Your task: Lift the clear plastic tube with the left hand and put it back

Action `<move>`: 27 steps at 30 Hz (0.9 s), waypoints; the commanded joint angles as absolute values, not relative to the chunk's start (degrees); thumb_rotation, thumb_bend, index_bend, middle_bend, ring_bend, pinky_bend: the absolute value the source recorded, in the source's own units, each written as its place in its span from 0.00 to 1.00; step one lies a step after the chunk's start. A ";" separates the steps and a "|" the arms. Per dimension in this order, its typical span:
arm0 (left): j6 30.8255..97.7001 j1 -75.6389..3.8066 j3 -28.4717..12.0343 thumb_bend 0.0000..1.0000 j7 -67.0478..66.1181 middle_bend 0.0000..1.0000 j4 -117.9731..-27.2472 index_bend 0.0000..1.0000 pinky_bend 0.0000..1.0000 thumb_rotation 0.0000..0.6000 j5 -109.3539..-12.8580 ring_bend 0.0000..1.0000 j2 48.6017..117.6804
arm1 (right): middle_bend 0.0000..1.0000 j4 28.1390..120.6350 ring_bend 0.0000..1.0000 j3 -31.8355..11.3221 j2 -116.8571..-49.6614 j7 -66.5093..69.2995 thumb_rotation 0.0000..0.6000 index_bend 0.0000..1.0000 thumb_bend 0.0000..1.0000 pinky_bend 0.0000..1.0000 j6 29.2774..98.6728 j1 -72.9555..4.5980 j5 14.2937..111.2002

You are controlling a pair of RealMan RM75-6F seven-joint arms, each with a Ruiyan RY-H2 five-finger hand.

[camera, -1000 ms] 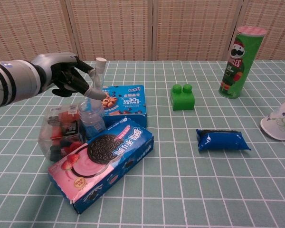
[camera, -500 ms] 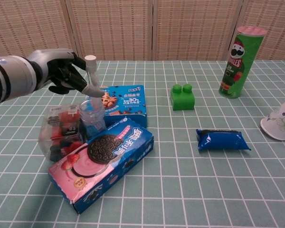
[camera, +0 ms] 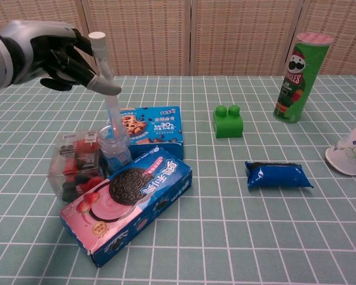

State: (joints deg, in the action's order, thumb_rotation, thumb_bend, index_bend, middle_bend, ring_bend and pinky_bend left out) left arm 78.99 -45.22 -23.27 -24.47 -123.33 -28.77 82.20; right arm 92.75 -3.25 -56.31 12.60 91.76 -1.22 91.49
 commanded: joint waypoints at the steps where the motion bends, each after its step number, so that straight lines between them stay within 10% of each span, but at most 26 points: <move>1: 81.39 -43.85 -23.52 0.25 -24.79 1.00 -127.75 0.77 1.00 1.00 -30.59 1.00 79.59 | 0.44 92.76 0.33 -3.23 -56.28 12.67 1.00 0.40 0.27 0.51 91.85 -1.18 91.56; 27: 102.12 -36.59 -13.25 0.25 -41.34 1.00 -127.84 0.77 1.00 1.00 -53.41 1.00 78.42 | 0.44 92.83 0.33 -3.11 -56.85 11.30 1.00 0.40 0.26 0.51 90.67 -1.65 91.14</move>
State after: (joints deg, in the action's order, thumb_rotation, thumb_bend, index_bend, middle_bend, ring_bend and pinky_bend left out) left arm 103.43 -37.95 -12.69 -43.84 -127.13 -55.01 77.97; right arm 92.83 -3.11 -56.84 11.31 90.67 -1.64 91.14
